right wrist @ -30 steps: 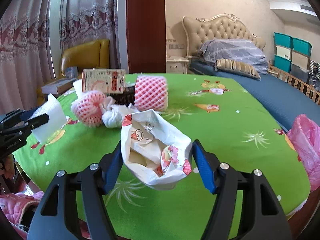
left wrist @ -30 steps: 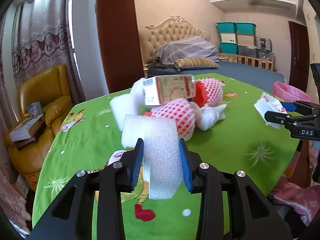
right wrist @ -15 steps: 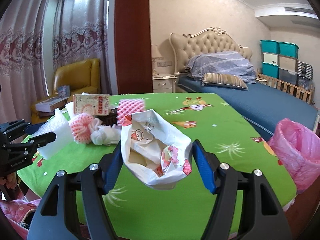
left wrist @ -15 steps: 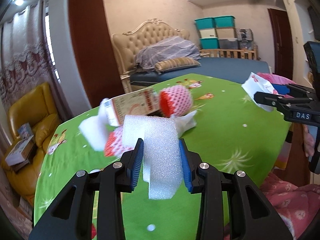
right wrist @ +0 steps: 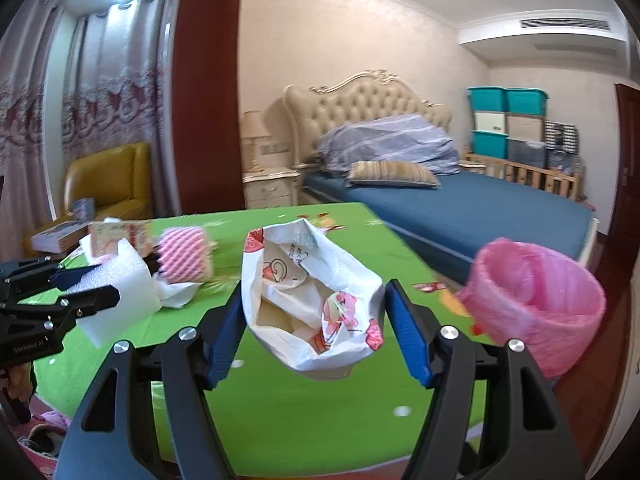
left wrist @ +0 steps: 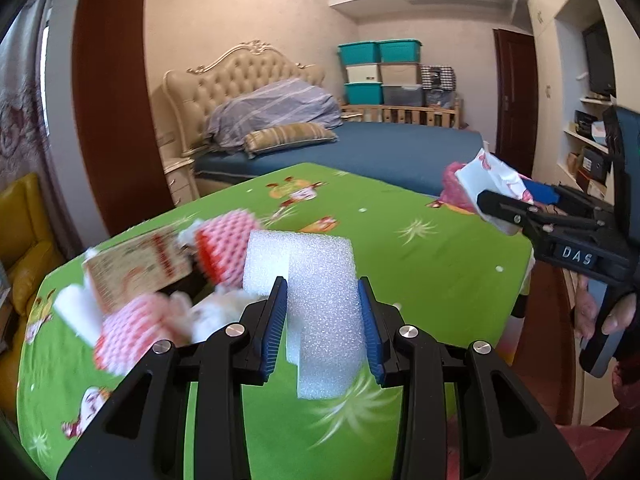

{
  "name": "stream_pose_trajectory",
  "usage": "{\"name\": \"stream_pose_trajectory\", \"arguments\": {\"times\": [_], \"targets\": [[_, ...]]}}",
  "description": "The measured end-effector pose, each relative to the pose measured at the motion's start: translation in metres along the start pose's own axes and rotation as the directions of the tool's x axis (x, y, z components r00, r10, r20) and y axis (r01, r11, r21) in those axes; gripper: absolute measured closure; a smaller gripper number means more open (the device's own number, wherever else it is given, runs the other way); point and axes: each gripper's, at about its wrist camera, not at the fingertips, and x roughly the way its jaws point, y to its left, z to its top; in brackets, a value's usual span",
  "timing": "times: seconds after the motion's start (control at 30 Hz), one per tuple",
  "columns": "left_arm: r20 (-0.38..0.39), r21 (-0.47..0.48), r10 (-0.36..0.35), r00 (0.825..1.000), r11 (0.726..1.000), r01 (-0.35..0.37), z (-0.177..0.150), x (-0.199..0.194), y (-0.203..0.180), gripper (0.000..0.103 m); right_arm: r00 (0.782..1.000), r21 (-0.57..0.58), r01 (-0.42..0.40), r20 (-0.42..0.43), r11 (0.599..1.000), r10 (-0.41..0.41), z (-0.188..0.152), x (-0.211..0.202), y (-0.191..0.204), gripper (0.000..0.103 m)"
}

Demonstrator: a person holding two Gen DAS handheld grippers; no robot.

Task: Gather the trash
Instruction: 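Carry the foam block and paper bag to the wastebasket and release both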

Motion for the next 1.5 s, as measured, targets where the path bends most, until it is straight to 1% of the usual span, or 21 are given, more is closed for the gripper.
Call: {"name": "stream_pose_trajectory", "arguments": {"times": [0.07, 0.2, 0.37, 0.5, 0.67, 0.73, 0.8, 0.87, 0.97, 1.07, 1.17, 1.2, 1.23, 1.27, 1.3, 1.33, 1.37, 1.4, 1.47, 1.5], "targets": [[0.011, 0.02, -0.011, 1.0, 1.0, 0.011, 0.006, 0.006, -0.011, 0.069, 1.0, 0.008, 0.027, 0.009, 1.0, -0.028, 0.001, -0.003, -0.01, 0.037], [0.035, 0.035, -0.059, 0.998, 0.998, 0.058, 0.021, 0.022, -0.033, 0.069, 0.996, 0.018, 0.088, 0.023, 0.996, -0.088, 0.001, -0.009, -0.031, 0.037], [0.027, 0.071, -0.128, 0.991, 0.99, 0.126, 0.034, 0.043, -0.066, 0.069, 0.988, 0.041, 0.152, 0.026, 0.988, -0.153, -0.004, -0.013, -0.059, 0.037], [0.026, 0.096, -0.187, 0.982, 0.978, 0.183, 0.05, 0.06, -0.091, 0.069, 0.977, 0.054, 0.211, 0.022, 0.976, -0.213, -0.011, -0.019, -0.081, 0.037], [0.015, 0.114, -0.27, 0.963, 0.957, 0.266, 0.079, 0.086, -0.125, 0.069, 0.959, 0.067, 0.281, 0.015, 0.957, -0.282, -0.013, -0.016, -0.121, 0.037], [0.013, 0.12, -0.292, 0.956, 0.95, 0.288, 0.089, 0.097, -0.139, 0.069, 0.955, 0.091, 0.296, 0.005, 0.951, -0.298, -0.014, -0.014, -0.138, 0.037], [0.019, 0.12, -0.287, 0.958, 0.952, 0.282, 0.094, 0.108, -0.145, 0.069, 0.956, 0.131, 0.291, -0.016, 0.948, -0.292, -0.019, -0.014, -0.153, 0.037], [0.001, 0.077, -0.287, 0.958, 0.955, 0.286, 0.089, 0.12, -0.139, 0.069, 0.959, 0.15, 0.284, -0.02, 0.947, -0.284, -0.024, -0.015, -0.158, 0.037], [-0.03, 0.072, -0.232, 0.972, 0.97, 0.234, 0.077, 0.133, -0.127, 0.069, 0.959, 0.161, 0.283, -0.021, 0.946, -0.284, -0.034, -0.015, -0.158, 0.037], [-0.036, 0.023, -0.238, 0.971, 0.971, 0.239, 0.069, 0.13, -0.106, 0.068, 0.963, 0.188, 0.27, -0.031, 0.944, -0.269, -0.041, -0.012, -0.157, 0.037], [-0.039, 0.017, -0.252, 0.967, 0.967, 0.252, 0.07, 0.118, -0.094, 0.068, 0.967, 0.185, 0.255, -0.03, 0.949, -0.254, -0.043, -0.008, -0.15, 0.037], [-0.038, 0.023, -0.278, 0.96, 0.96, 0.279, 0.071, 0.109, -0.092, 0.065, 0.969, 0.177, 0.247, -0.024, 0.953, -0.247, -0.042, -0.008, -0.145, 0.037], [-0.035, 0.037, -0.297, 0.954, 0.954, 0.298, 0.071, 0.1, -0.09, 0.051, 0.971, 0.167, 0.24, -0.019, 0.956, -0.24, -0.041, -0.009, -0.143, 0.037], [-0.035, 0.053, -0.302, 0.953, 0.951, 0.304, 0.069, 0.093, -0.091, 0.041, 0.972, 0.153, 0.234, -0.013, 0.96, -0.235, -0.039, -0.01, -0.138, 0.037], [-0.038, 0.064, -0.298, 0.954, 0.952, 0.3, 0.064, 0.085, -0.091, 0.021, 0.972, 0.142, 0.232, -0.008, 0.962, -0.233, -0.037, -0.012, -0.131, 0.037], [-0.041, 0.061, -0.304, 0.952, 0.95, 0.306, 0.059, 0.082, -0.092, 0.018, 0.973, 0.13, 0.23, -0.006, 0.964, -0.232, -0.037, -0.012, -0.127, 0.037], [-0.053, 0.055, -0.314, 0.948, 0.947, 0.317, 0.054, 0.081, -0.092, 0.018, 0.973, 0.125, 0.228, -0.006, 0.966, -0.229, -0.033, -0.011, -0.123, 0.037], [-0.082, 0.053, -0.326, 0.942, 0.942, 0.331, 0.046, 0.082, -0.093, 0.018, 0.974, 0.12, 0.225, -0.007, 0.967, -0.226, -0.034, -0.01, -0.122, 0.037], [-0.127, 0.084, -0.327, 0.937, 0.937, 0.338, 0.031, 0.087, -0.098, 0.025, 0.974, 0.116, 0.226, -0.012, 0.967, -0.226, -0.034, -0.011, -0.119, 0.037], [-0.149, 0.103, -0.33, 0.932, 0.932, 0.347, 0.026, 0.089, -0.101, 0.034, 0.974, 0.114, 0.227, -0.015, 0.967, -0.227, -0.035, -0.011, -0.119, 0.037]]}}
